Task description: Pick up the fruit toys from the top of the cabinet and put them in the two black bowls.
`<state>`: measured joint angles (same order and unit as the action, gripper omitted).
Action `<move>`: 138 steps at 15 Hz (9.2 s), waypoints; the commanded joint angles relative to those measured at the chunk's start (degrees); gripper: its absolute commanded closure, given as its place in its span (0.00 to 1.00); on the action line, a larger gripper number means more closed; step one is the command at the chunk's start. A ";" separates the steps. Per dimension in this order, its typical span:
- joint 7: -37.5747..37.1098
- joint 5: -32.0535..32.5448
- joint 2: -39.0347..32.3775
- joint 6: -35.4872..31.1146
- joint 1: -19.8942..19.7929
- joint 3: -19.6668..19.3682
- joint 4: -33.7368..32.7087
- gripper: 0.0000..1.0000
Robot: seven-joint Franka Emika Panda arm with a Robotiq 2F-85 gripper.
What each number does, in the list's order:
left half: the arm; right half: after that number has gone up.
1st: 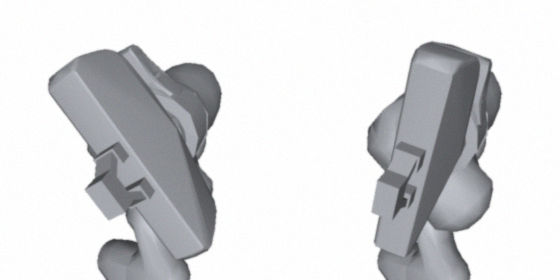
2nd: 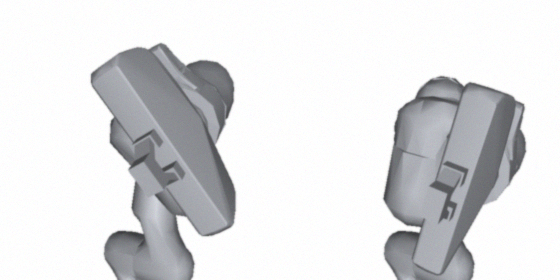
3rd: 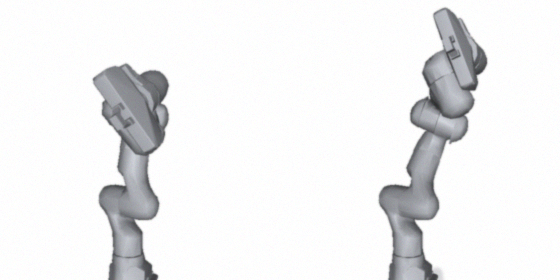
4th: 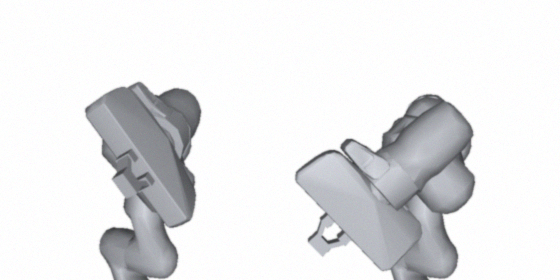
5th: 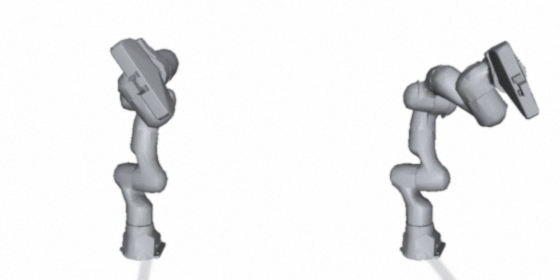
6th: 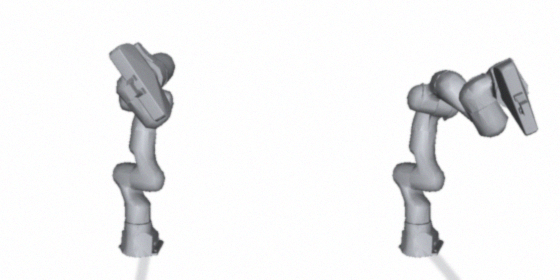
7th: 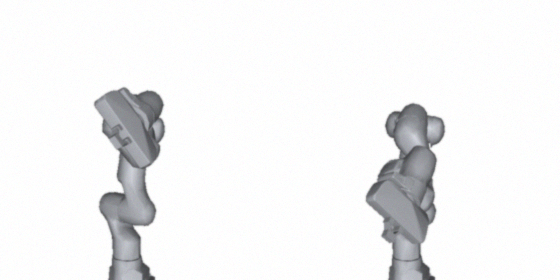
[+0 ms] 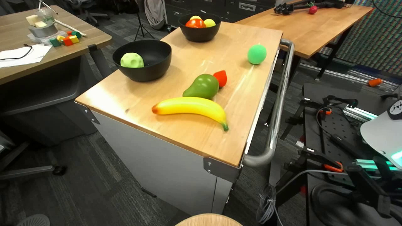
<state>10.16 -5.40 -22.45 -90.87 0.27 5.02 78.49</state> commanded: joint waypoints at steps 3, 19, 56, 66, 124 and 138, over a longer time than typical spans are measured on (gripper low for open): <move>-0.78 3.12 3.91 -15.49 7.41 2.83 15.66 0.00; 0.41 7.40 -1.66 -22.50 11.36 5.47 21.00 0.00; 29.04 18.81 -29.54 -11.09 4.42 0.67 -36.59 0.82; 31.90 15.21 -38.21 -4.05 6.45 1.60 -48.45 0.82; -14.83 16.95 -15.41 8.54 17.08 0.73 -40.70 0.00; -27.85 15.84 -3.27 11.69 16.17 -0.13 -26.37 0.00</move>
<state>-17.70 10.44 -25.69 -79.18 16.43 4.89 52.17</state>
